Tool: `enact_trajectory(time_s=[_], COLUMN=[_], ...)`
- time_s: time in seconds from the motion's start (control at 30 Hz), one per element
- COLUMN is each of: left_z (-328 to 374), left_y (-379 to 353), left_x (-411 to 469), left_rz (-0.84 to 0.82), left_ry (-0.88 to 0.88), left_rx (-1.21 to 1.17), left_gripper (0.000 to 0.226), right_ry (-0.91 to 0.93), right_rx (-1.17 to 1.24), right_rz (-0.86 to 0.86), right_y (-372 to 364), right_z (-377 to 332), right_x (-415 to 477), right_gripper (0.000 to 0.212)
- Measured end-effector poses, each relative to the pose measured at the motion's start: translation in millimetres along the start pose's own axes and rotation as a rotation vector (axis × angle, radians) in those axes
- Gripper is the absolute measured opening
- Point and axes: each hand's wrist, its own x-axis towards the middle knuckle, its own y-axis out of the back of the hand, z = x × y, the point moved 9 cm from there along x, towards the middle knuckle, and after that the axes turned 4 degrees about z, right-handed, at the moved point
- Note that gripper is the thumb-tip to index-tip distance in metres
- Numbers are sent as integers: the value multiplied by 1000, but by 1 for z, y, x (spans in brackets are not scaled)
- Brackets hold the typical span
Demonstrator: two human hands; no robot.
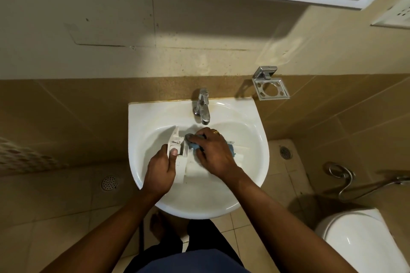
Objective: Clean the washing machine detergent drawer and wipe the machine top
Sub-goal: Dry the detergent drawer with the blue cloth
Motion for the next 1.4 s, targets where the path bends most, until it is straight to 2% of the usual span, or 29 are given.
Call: enact_trajectory(time_s=[0.1, 0.23, 0.33, 0.4, 0.5, 0.63, 0.73, 0.83, 1.0, 1.13, 1.23, 1.3, 1.4], left_z=[0, -1, -2, -3, -2, -1, -1, 0, -1, 0, 1, 1, 2], left_y=[-2, -1, -3, -4, -5, -4, 0, -5, -7, -6, -6, -6, -4], left_x=[2, 3, 3, 2, 2, 3, 2, 0, -4, -4, -3, -3, -5], left_rz=[-24, -35, -39, -53, -68, -55, -42, -71, -72, -73, -70, -67, -54], left_ry=[9, -1, 1, 15, 17, 11, 10, 4, 32, 34, 30, 30, 14], left_rx=[0, -8, -7, -4, -4, 4, -1, -7, -21, -23, -12, -5, -3], left_gripper=[39, 48, 47, 42, 43, 47, 51, 46, 41, 39, 39, 41, 46], right_ry=[-37, -203, -384, -420, -367, -174, -107, -59, -100, -243, -361, -339, -209], right_rx=[-2, -37, -148, -196, -130, 57, 138, 140, 119, 47, 23, 76, 198], right_rz=[20, 109, 157, 187, 179, 128, 101, 54, 125, 173, 184, 176, 132], right_y=[19, 54, 55, 42, 15, -12, -15, -8, 25, 41, 30, 15, -8], right_z=[37, 85, 93, 78, 40, -19, -22, -2, 40, 67, 62, 39, -8], right_x=[-21, -56, -61, -51, -26, 5, 16, 4, -27, -39, -31, -17, 4], right_gripper=[42, 40, 28, 20, 24, 37, 33, 43, 45, 43, 37, 39, 36])
